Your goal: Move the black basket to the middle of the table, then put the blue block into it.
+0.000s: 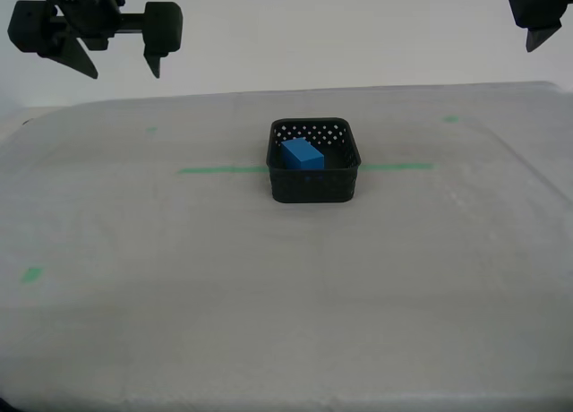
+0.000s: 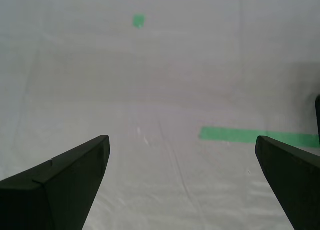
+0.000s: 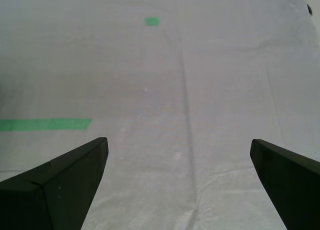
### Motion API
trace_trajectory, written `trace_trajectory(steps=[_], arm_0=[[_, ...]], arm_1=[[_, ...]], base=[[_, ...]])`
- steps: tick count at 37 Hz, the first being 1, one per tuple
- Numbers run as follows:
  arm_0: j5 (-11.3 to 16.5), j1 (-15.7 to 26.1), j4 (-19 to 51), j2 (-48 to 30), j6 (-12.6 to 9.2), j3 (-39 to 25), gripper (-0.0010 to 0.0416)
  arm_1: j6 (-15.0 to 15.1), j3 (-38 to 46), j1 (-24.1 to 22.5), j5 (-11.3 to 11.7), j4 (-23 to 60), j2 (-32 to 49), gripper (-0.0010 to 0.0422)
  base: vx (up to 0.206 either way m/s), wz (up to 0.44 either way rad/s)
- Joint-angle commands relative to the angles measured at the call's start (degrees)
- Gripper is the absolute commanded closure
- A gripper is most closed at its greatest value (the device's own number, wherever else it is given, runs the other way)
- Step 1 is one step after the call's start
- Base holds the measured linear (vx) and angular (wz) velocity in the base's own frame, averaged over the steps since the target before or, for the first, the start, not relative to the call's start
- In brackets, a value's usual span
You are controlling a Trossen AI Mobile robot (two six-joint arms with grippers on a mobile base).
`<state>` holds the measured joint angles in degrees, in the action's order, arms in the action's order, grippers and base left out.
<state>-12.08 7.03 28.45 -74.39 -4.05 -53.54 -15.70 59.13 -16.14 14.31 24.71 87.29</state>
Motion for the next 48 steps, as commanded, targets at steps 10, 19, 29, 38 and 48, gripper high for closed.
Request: trace_trajectory(steps=[10, 19, 29, 38, 48], arm_0=[[-0.11, 0.02, -0.11, 0.0, 0.02, -0.02, 0.0007], [-0.11, 0.04, -0.11, 0.0, 0.02, -0.02, 0.0007], [-0.11, 0.04, -0.09, 0.0, 0.02, -0.02, 0.0007], [-0.13, 0.04, -0.11, 0.0, 0.02, -0.02, 0.0007], [-0.13, 0.04, -0.09, 0.0, 0.02, -0.02, 0.0007]], arm_1=[[3.54, -1.07, 1.16, 0.24, -3.76, -0.39, 0.0012], [3.32, -1.07, 1.16, 0.22, -5.11, -0.39, 0.0012], [3.39, -1.07, 1.11, 0.2, -5.16, -0.39, 0.0012], [3.39, -1.07, 1.11, 0.2, -5.16, -0.39, 0.0012], [3.39, -1.07, 1.09, 0.2, -5.18, -0.39, 0.0012]], base=[[0.0, 0.0], [0.0, 0.0], [0.0, 0.0], [0.0, 0.0], [0.0, 0.0]])
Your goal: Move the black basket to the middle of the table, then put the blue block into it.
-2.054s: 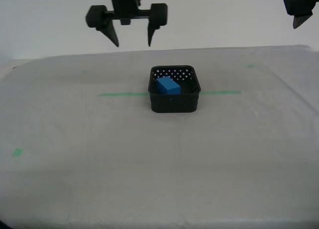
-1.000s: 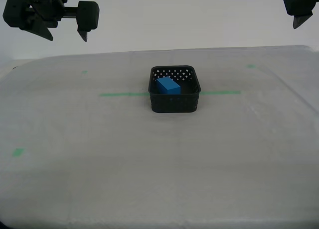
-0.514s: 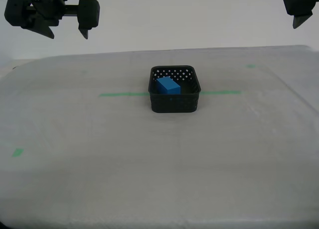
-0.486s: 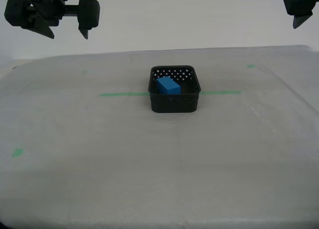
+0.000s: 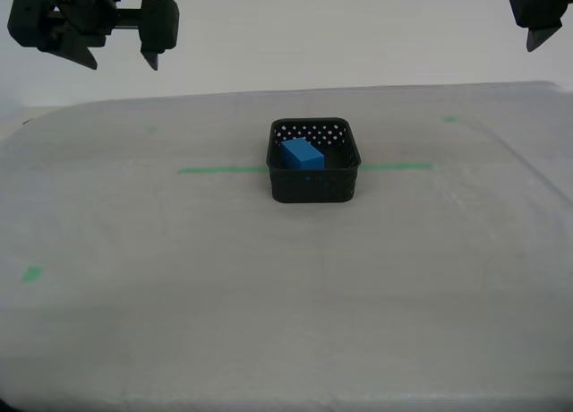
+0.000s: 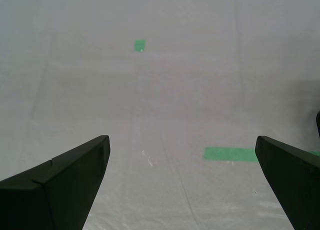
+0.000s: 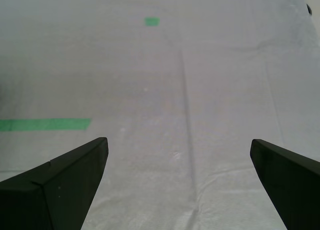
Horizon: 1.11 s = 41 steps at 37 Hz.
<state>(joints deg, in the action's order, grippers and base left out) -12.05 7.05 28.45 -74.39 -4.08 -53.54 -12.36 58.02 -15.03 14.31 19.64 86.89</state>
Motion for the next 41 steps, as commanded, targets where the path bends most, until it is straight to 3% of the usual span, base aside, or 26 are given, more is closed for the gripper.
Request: trace_trajectory(steps=[1, 41], arm_0=[[-0.15, 0.02, -0.11, 0.0, 0.04, -0.02, 0.0007], [-0.15, 0.02, -0.09, 0.0, 0.04, -0.02, 0.0007]], arm_1=[[0.04, 0.04, 0.0, 0.2, -0.09, 0.0, 0.0012], [0.04, 0.04, 0.0, 0.2, -0.11, 0.0, 0.0012]], base=[[0.0, 0.0], [0.0, 0.0]])
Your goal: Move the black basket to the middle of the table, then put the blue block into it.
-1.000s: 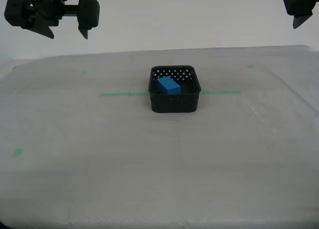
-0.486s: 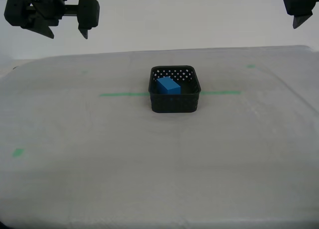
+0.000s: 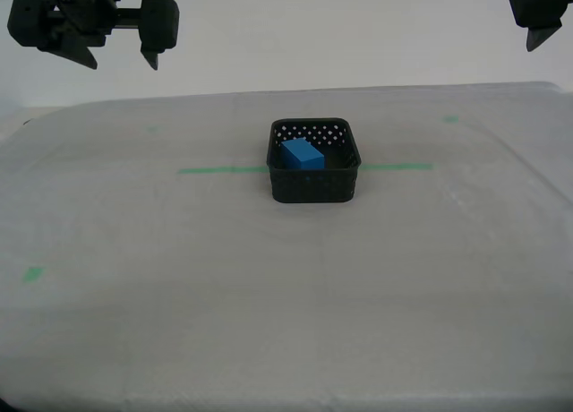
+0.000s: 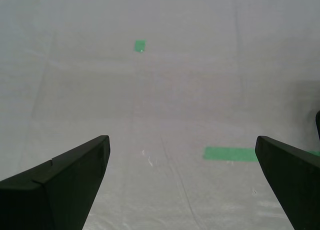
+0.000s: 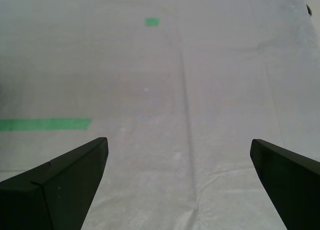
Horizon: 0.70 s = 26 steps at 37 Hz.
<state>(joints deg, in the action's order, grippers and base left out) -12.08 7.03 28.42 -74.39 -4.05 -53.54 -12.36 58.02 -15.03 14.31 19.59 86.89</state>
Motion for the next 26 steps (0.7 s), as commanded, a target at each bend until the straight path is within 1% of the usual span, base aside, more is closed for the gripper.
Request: trace_trajectory(steps=[1, 26], arm_0=[[-0.13, 0.02, -0.09, 0.0, 0.02, -0.02, 0.0007], [-0.11, 0.04, -0.09, 0.0, 0.02, -0.02, 0.0007]], arm_1=[[0.04, 0.04, 0.0, 0.2, -0.09, 0.0, 0.0012], [0.04, 0.04, -0.02, 0.2, -0.09, 0.0, 0.0012]], base=[[0.0, 0.0], [0.0, 0.0]])
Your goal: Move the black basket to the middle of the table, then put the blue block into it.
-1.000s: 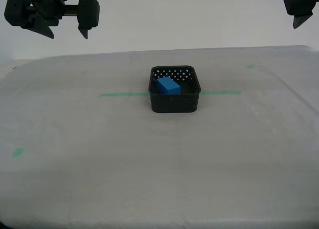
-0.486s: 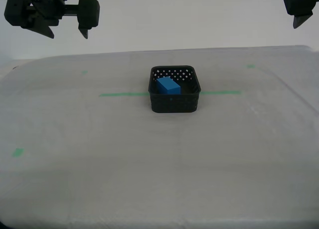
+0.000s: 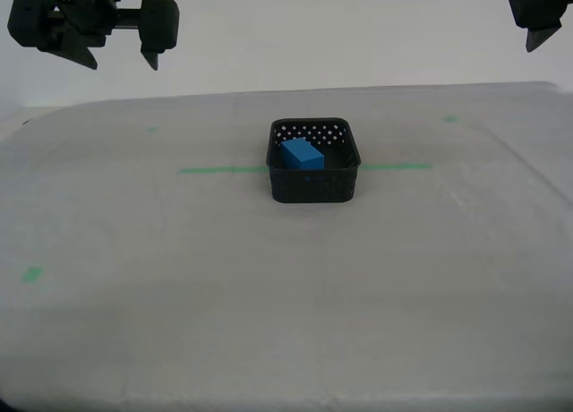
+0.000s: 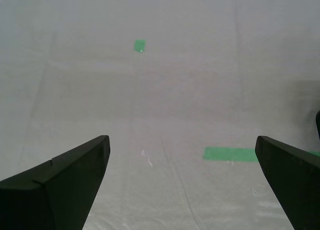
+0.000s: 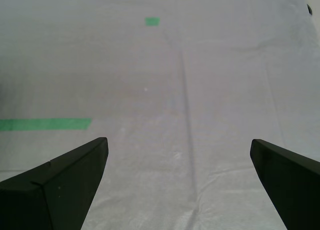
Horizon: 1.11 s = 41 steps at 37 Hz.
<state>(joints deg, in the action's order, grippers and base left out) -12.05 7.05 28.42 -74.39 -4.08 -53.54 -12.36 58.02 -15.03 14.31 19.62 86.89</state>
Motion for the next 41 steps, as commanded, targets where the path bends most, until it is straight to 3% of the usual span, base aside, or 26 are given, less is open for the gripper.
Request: trace_trajectory(steps=[1, 41], arm_0=[[-0.15, 0.0, -0.09, 0.0, 0.04, -0.02, 0.0007], [-0.13, 0.02, 0.11, 0.02, 0.04, -0.02, 0.0007]], arm_1=[[0.04, 0.04, 0.0, 0.2, -0.11, 0.0, 0.0012], [0.04, 0.15, -0.02, 0.2, -0.46, -0.02, 0.0012]], base=[[0.0, 0.0], [0.0, 0.0]])
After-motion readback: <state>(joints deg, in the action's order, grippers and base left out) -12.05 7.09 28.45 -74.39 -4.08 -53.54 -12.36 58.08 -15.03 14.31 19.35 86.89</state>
